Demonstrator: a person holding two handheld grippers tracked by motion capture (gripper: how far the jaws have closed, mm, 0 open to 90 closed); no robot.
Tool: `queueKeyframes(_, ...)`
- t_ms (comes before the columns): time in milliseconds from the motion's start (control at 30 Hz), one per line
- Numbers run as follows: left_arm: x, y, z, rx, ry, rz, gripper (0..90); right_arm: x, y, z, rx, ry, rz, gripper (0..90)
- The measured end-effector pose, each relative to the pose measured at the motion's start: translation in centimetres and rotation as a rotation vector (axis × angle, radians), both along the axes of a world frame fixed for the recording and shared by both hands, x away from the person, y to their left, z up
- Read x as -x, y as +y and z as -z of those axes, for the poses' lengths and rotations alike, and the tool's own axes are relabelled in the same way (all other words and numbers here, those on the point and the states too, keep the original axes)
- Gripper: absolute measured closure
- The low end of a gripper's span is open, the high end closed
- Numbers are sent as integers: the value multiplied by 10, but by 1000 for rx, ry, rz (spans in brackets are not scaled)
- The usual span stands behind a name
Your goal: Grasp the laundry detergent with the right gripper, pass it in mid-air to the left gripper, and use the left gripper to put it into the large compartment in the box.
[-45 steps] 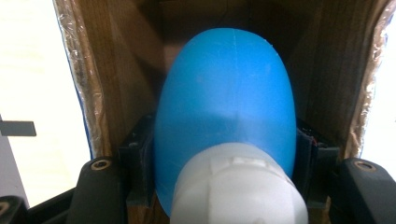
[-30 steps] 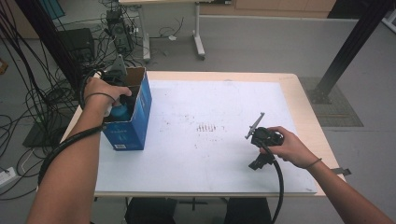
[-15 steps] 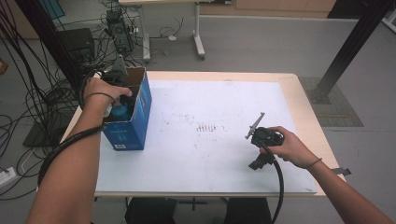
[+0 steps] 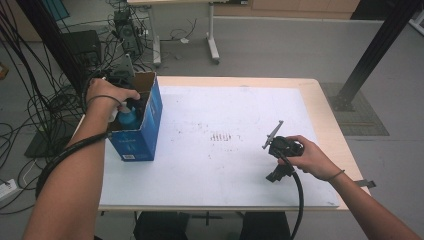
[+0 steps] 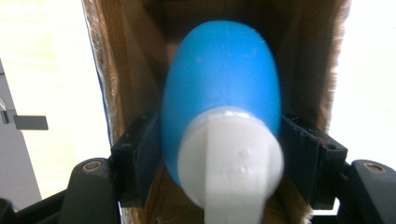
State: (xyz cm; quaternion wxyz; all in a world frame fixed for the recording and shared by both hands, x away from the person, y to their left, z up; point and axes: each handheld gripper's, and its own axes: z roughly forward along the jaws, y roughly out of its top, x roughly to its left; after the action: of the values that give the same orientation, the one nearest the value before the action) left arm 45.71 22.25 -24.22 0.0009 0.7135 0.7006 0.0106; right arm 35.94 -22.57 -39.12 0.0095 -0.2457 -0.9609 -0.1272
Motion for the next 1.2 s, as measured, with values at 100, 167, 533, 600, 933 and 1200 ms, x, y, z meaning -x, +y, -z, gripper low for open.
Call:
queueKeyframes(100, 2, -1, -8, -10, -3, 6, 305, 1, 1, 0, 0, -2, -2, 55)
queueKeyframes(167, 4, -2, -11, -7, -5, 4, 288, 2, 1, -1, 1, -2, -4, 55)
queueKeyframes(533, 17, -3, -40, -21, -39, 4, 159, 3, 1, -8, -12, -6, 20, 55)
queueKeyframes(600, 20, -3, -46, -14, -55, 8, 106, 2, 1, -8, -22, -5, 24, 55)
queueKeyframes(933, 46, -20, -72, -7, -99, 84, 29, 7, 1, -13, -26, 6, 50, 55)
queueKeyframes(1200, 71, -44, -72, 9, -104, 185, 42, 16, 0, -18, -22, -4, 81, 55)
